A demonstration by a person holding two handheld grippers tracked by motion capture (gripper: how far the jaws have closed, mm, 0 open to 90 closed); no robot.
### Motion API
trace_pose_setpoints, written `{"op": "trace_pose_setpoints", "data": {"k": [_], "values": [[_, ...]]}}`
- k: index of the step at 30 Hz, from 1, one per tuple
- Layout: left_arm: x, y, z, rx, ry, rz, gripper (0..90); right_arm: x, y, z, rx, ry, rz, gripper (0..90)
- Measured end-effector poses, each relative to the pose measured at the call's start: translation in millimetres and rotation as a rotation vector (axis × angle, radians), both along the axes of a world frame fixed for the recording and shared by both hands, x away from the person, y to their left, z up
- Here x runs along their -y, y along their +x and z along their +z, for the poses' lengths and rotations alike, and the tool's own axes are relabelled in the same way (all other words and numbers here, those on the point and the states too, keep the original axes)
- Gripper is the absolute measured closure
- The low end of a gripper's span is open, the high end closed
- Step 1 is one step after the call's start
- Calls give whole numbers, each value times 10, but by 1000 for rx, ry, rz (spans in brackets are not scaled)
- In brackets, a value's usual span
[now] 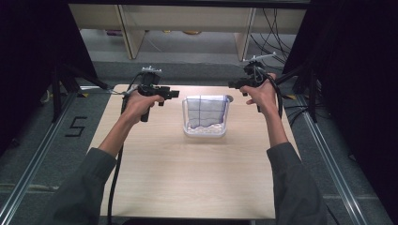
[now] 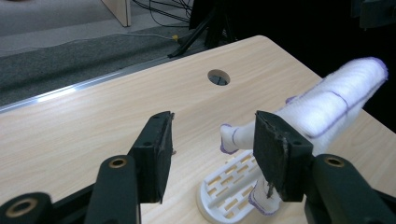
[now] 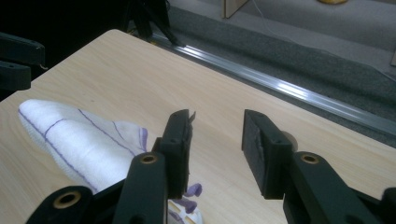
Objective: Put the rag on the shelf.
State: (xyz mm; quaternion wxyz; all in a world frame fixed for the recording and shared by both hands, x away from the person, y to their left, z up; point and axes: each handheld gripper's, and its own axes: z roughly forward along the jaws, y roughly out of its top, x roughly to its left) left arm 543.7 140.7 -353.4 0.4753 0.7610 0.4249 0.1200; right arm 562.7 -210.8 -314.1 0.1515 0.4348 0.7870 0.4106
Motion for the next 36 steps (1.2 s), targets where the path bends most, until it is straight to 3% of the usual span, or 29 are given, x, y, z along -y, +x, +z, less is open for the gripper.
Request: {"op": "trace_pose_setpoints", "data": {"k": [3, 5, 13, 14, 18, 21, 22, 24, 36], "values": [[-33, -58, -17, -5, 27, -15, 461, 12, -81, 12, -8, 4, -11, 616], [-44, -102, -31, -10, -3, -4, 440, 39, -103, 5, 24, -12, 15, 612], [-82, -289, -35, 3, -17, -30, 409, 25, -275, 31, 44, -9, 32, 594], [-74, -340, -37, 8, -18, -39, 405, 21, -304, 27, 62, -13, 46, 586], [-72, -415, -44, 11, -18, -46, 388, 12, -374, 35, 45, -10, 50, 568], [-67, -483, -50, 19, -17, -58, 377, 30, -427, 29, 77, -16, 69, 547], [-68, -530, -53, 22, -25, -65, 374, 23, -488, 31, 52, 8, 56, 539], [-62, -579, -55, 26, -23, -69, 369, 31, -512, 2, 75, 8, 72, 523], [-49, -763, -127, 43, -30, -91, 352, 65, -682, -94, 71, 51, 83, 472]]}}
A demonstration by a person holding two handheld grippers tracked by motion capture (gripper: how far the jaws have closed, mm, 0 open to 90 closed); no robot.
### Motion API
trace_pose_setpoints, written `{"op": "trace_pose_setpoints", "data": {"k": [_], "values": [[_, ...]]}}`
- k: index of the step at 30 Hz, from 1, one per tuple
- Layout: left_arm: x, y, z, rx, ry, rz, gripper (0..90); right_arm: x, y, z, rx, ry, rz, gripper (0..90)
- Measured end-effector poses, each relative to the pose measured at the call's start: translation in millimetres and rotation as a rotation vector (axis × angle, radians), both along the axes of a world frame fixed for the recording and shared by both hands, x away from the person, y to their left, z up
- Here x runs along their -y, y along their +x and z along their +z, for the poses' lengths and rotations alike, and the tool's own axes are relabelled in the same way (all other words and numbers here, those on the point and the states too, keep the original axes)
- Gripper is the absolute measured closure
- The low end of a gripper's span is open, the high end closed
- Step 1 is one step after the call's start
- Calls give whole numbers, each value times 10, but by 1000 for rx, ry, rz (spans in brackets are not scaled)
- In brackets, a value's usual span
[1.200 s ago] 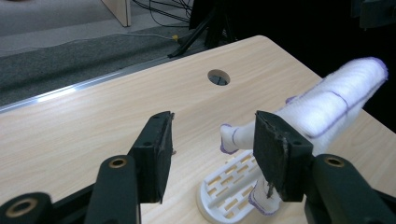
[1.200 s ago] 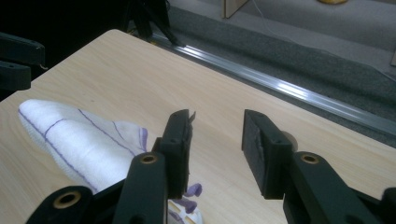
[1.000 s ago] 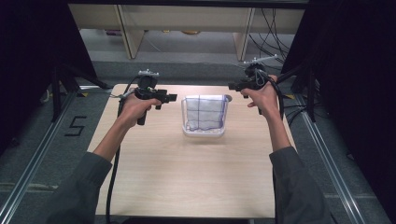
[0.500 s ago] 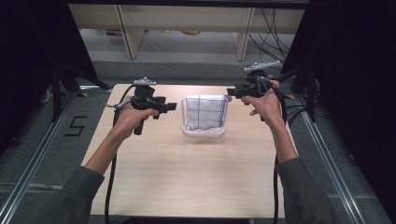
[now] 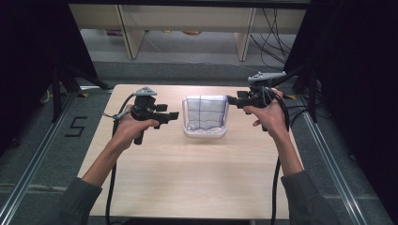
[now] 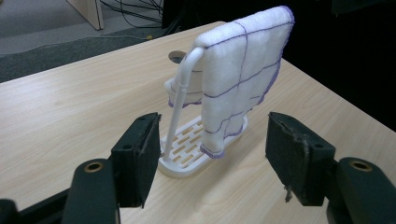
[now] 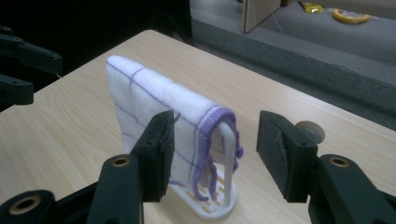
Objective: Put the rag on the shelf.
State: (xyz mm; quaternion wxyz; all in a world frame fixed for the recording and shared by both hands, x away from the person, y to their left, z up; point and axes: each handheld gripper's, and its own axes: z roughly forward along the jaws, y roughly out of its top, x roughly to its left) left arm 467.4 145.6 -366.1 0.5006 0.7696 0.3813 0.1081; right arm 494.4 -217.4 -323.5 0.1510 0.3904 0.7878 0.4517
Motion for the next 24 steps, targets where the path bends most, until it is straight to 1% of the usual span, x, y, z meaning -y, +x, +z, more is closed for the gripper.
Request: {"op": "trace_pose_setpoints", "data": {"k": [1, 2, 3, 5, 6, 7, 8, 9, 10, 11, 12, 13, 14, 15, 16, 17, 18, 19, 20, 21, 22, 23, 24], "values": [[-5, -12, -1, -1, 1, 0, 352, 6, -20, -6, 10, 3, 9, 466], [-6, -25, -5, -1, -5, 2, 351, 8, -42, -5, 6, 2, -3, 464], [-16, -41, -11, 0, -10, -5, 350, 3, -57, -14, 9, 9, -5, 459], [-26, -77, -20, 0, -11, -7, 348, 12, -93, -26, 17, 10, 6, 455], [-27, -92, -27, 1, -16, -9, 345, 14, -113, -36, 20, 20, 11, 454], [-30, -104, -31, 3, -13, -8, 344, 17, -140, -42, 14, 18, 5, 452], [-32, -125, -39, 2, -13, -7, 344, 17, -158, -49, 10, 26, 5, 449], [-38, -135, -46, 7, -10, -14, 342, 24, -175, -68, 19, 28, 13, 443], [-37, -158, -53, 11, -11, -3, 340, 21, -201, -87, 11, 34, 13, 438], [-42, -171, -59, 11, -15, -9, 337, 29, -223, -104, 10, 31, 9, 434], [-46, -194, -71, 12, -17, -14, 333, 23, -240, -123, 9, 42, 16, 432], [-45, -214, -84, 17, -15, -16, 329, 32, -266, -144, 17, 28, 14, 425], [-47, -241, -93, 19, -9, -13, 324, 32, -293, -161, 20, 25, 9, 420], [-46, -271, -112, 20, -12, -16, 322, 30, -307, -189, 37, 39, 20, 418], [-46, -271, -112, 20, -12, -16, 320, 30, -307, -189, 37, 39, 20, 418], [-43, -304, -129, 21, -16, -21, 320, 29, -348, -207, 20, 55, 19, 415], [-41, -355, -155, 22, -18, -31, 317, 30, -403, -257, 42, 47, 19, 405], [-41, -355, -155, 22, -18, -31, 315, 30, -403, -257, 42, 47, 19, 405], [-39, -410, -182, 20, -8, -38, 313, 21, -448, -308, 36, 64, 32, 402], [-39, -410, -182, 20, -8, -38, 312, 21, -448, -308, 36, 64, 32, 402], [-39, -458, -221, 23, -1, -47, 311, 28, -503, -345, 26, 62, 31, 397], [-39, -458, -221, 23, -1, -47, 308, 28, -503, -345, 26, 62, 31, 397], [-38, -482, -235, 23, -1, -51, 307, 21, -539, -413, 24, 81, 29, 393]]}}
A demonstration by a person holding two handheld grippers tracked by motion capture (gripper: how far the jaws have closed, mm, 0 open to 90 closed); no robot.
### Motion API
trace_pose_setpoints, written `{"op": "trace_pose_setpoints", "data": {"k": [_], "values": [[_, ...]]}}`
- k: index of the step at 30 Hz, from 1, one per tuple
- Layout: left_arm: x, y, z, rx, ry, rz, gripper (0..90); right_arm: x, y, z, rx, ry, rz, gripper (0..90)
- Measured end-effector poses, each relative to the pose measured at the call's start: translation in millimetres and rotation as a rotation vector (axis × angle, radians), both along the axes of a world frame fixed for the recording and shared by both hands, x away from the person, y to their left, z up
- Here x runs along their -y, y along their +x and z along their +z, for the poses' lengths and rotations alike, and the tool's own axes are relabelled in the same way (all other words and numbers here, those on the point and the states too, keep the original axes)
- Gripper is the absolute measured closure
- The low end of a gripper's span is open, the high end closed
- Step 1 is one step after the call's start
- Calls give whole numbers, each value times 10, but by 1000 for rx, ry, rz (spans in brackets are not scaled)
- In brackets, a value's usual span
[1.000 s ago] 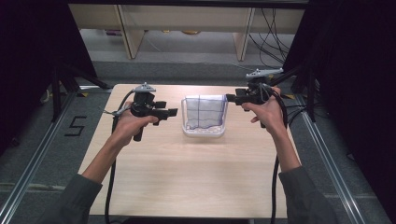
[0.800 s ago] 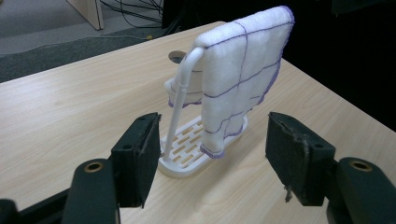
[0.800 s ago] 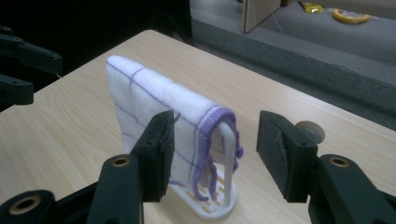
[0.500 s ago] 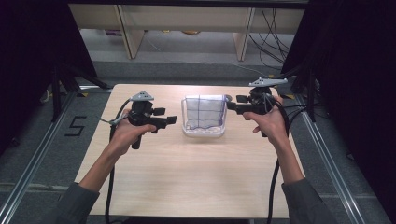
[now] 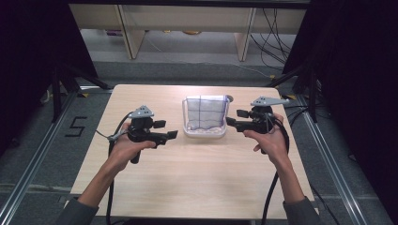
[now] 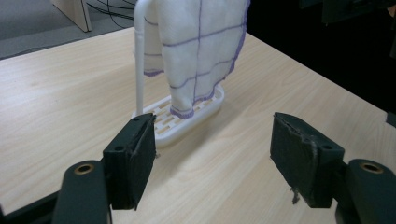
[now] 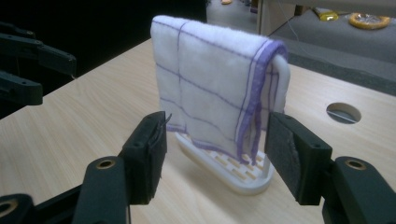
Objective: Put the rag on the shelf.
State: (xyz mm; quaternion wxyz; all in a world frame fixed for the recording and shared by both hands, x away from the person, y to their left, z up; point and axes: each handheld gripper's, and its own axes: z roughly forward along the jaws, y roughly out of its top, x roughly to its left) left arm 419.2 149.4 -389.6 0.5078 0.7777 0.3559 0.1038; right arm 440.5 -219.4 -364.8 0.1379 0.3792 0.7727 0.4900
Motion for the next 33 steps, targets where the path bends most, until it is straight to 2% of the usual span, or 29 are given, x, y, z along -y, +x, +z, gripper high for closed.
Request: {"op": "trace_pose_setpoints", "data": {"k": [2, 3, 4, 5, 6, 7, 8, 9, 10, 11, 16, 17, 18, 19, 20, 21, 22, 23, 25, 28, 30, 31, 33], "values": [[0, -49, -20, 7, -1, -2, 306, 7, -13, -18, -15, -19, 7, 393], [-2, -71, -26, 3, -9, -8, 299, 3, -30, -47, -5, -19, -1, 393], [-3, -122, -54, 12, -21, -11, 297, 1, -49, -121, -9, -9, 20, 391], [-3, -122, -54, 12, -21, -11, 298, -4, -69, -146, -35, -10, 25, 390], [0, -162, -79, 1, 4, -14, 298, -4, -69, -146, -35, -10, 25, 390], [7, -176, -97, 5, 5, -16, 293, 7, -69, -187, -21, -36, 24, 388], [8, -190, -114, 1, 6, -24, 290, -9, -77, -209, -33, -19, 23, 386], [9, -207, -128, -1, 21, -24, 290, 4, -65, -223, -10, -37, 26, 385], [18, -214, -154, -3, 13, -31, 287, -16, -77, -240, -41, -16, 25, 383], [21, -224, -173, -3, 22, -31, 283, -15, -87, -241, -60, -22, 26, 379], [32, -280, -378, -5, 32, -30, 266, -19, -89, -315, -45, -26, 29, 364], [32, -302, -414, -6, 32, -26, 265, -41, -125, -319, -76, -11, 19, 360], [22, -320, -437, -10, 43, -26, 264, -39, -120, -336, -48, -23, 29, 356], [21, -339, -460, -12, 41, -19, 263, -50, -152, -336, -72, -26, 21, 352], [22, -364, -494, -6, 38, -17, 262, -50, -151, -350, -56, -34, 26, 352], [14, -387, -512, -6, 52, -15, 261, -65, -170, -366, -60, -28, 28, 352], [14, -402, -538, -7, 47, -21, 256, -59, -168, -376, -29, -46, 35, 351], [16, -423, -555, -14, 43, -20, 250, -78, -206, -378, -61, -30, 28, 351], [10, -459, -574, -22, 43, -30, 246, -93, -243, -390, -52, -38, 22, 351], [-5, -507, -589, -14, 60, -34, 245, -113, -304, -390, -65, -38, 42, 346], [-9, -537, -591, -2, 64, -25, 244, -120, -327, -404, -42, -49, 38, 334], [-16, -545, -592, 0, 59, -29, 243, -129, -344, -409, -56, -37, 44, 326], [-22, -555, -588, 2, 60, -24, 242, -140, -362, -428, -45, -40, 27, 324]]}}
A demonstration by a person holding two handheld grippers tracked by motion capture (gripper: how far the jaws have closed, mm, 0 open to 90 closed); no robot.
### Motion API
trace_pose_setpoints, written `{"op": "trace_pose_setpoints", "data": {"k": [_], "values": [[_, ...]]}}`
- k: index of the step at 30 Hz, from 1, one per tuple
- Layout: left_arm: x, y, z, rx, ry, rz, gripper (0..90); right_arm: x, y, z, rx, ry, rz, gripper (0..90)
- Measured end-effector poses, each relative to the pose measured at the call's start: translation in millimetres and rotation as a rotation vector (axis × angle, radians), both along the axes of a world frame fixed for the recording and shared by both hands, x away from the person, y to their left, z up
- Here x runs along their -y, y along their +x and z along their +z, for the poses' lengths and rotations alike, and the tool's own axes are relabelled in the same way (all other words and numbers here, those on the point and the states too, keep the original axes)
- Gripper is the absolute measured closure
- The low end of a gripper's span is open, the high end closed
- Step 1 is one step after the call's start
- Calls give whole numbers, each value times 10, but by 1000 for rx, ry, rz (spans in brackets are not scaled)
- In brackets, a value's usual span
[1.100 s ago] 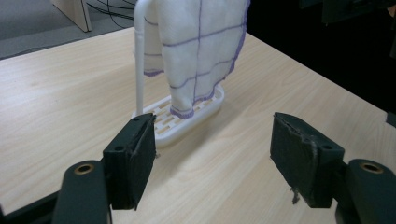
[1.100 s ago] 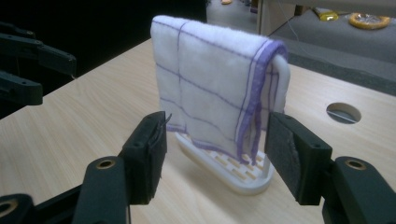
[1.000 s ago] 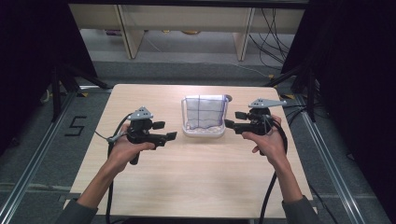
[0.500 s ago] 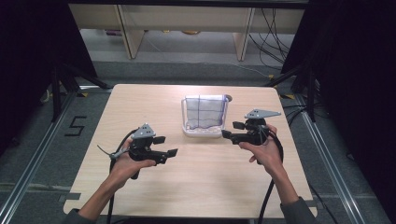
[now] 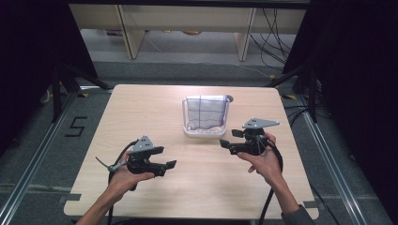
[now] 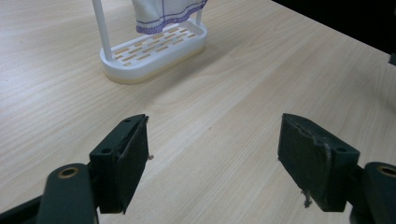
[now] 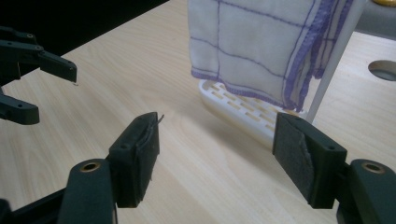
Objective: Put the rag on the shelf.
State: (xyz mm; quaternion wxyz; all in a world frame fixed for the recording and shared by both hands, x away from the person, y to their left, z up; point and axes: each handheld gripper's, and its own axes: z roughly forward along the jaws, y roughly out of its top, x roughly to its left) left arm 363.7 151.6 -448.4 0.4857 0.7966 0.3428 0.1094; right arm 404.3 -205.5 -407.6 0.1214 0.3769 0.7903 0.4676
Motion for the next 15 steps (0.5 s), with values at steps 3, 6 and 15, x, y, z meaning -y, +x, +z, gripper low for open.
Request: {"op": "trace_pose_setpoints", "data": {"k": [3, 6, 15], "values": [[-10, -44, -33, -10, -11, -6, 242, -5, -46, -51, -10, -5, 18, 324], [-5, -74, -80, -16, -11, -7, 240, -22, -111, -108, -50, -2, 31, 324], [-26, -172, -176, -11, 8, -7, 225, -22, -244, -229, -31, -29, 63, 325]]}}
